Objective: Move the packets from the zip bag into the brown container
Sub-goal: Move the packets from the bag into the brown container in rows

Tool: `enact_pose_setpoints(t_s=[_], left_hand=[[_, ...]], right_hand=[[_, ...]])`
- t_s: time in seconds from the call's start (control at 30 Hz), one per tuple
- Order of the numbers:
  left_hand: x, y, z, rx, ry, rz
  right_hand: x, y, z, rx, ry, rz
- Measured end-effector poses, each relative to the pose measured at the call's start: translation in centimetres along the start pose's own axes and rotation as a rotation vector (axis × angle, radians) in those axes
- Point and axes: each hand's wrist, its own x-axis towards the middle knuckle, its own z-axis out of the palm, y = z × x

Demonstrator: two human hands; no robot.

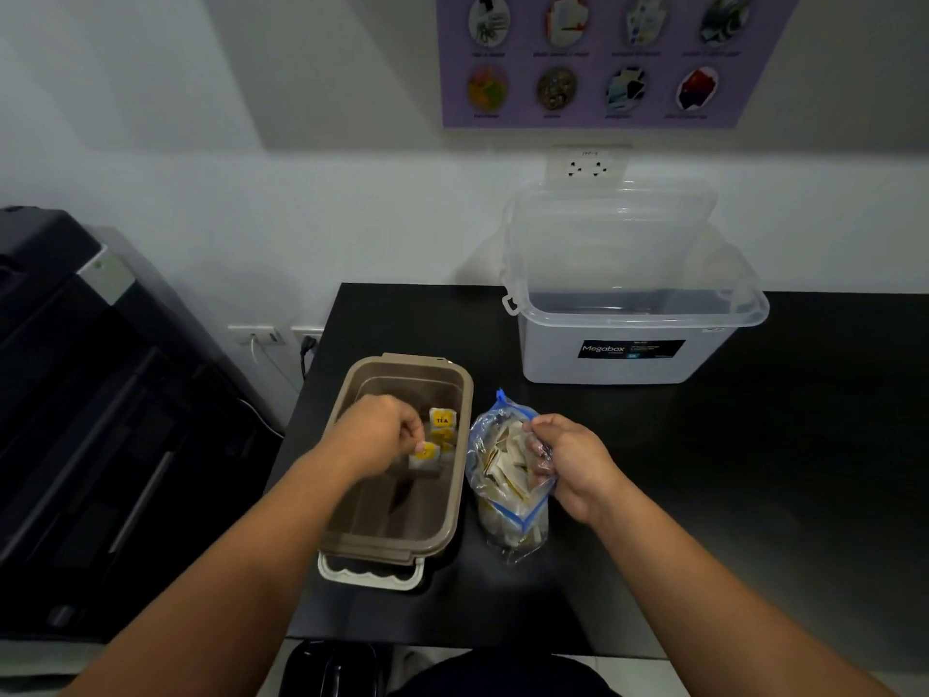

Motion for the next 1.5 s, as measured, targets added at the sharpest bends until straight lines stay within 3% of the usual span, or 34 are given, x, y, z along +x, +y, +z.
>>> enact_pose_setpoints(t_s=[0.23,0.73,1.03,1.3,1.5], left_hand=[[2.2,-0.3,1.9,0.079,-0.083,0.016],[3.5,0.4,2.6,0.189,-0.075,-0.008],[2.9,0.7,1.5,0.058,-0.054,-0.021],[0.1,5.3,-2.0,-0.160,0.254,0.148],[0.1,10.0,-1.2,-0.017,0.117,0.340]], right_hand=[[0.3,0.3,0.0,0.021,0.033,0.014],[0.4,0.6,-0.2,0.002,0.044,0.019],[-0.2,0.3,-0.9,-0.055,0.008,0.022],[-1.0,0.2,-2.0,-0.199,-0.008,-0.039],[-1.4,0.5,-3.0,-0.253,-0.016,-0.066]])
